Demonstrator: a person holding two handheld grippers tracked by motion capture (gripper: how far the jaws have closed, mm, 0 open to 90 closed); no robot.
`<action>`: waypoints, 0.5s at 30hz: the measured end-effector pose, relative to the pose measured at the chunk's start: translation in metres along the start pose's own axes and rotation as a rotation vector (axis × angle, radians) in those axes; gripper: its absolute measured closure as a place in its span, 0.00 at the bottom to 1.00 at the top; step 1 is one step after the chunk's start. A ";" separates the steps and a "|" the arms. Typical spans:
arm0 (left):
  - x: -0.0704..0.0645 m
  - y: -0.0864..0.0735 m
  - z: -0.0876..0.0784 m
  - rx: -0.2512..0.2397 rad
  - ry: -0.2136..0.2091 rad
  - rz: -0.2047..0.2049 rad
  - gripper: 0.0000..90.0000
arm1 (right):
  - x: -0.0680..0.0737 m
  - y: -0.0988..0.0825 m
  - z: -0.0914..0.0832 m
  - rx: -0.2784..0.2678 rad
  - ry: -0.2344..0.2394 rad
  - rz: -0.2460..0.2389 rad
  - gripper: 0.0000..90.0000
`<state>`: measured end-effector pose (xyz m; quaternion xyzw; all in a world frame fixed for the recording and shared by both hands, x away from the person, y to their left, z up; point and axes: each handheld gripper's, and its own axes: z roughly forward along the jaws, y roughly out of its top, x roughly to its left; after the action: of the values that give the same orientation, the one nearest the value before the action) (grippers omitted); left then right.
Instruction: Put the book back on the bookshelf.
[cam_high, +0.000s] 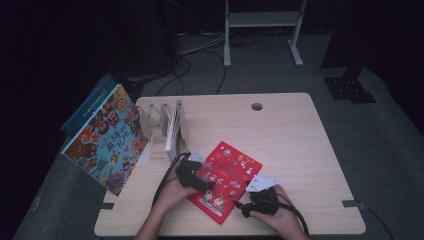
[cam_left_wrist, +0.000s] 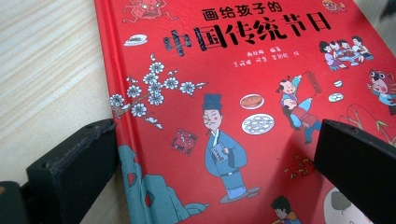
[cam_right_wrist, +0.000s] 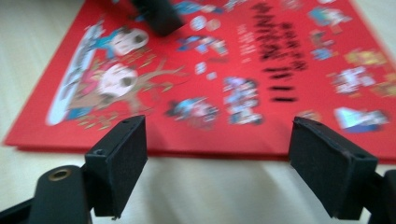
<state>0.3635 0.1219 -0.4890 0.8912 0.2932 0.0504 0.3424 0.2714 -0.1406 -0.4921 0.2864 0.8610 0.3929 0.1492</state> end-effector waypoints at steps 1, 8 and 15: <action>0.000 0.000 0.000 -0.001 0.000 0.001 0.00 | -0.005 0.002 -0.001 -0.006 -0.004 0.002 0.21; 0.001 -0.002 0.000 -0.018 0.000 0.014 0.00 | -0.050 0.016 0.001 -0.019 -0.047 0.041 0.21; 0.001 -0.004 0.000 -0.033 -0.001 0.015 0.00 | -0.088 0.021 0.017 0.019 -0.078 0.108 0.24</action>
<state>0.3625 0.1242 -0.4915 0.8876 0.2857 0.0575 0.3568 0.3567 -0.1730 -0.4845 0.3489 0.8415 0.3807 0.1588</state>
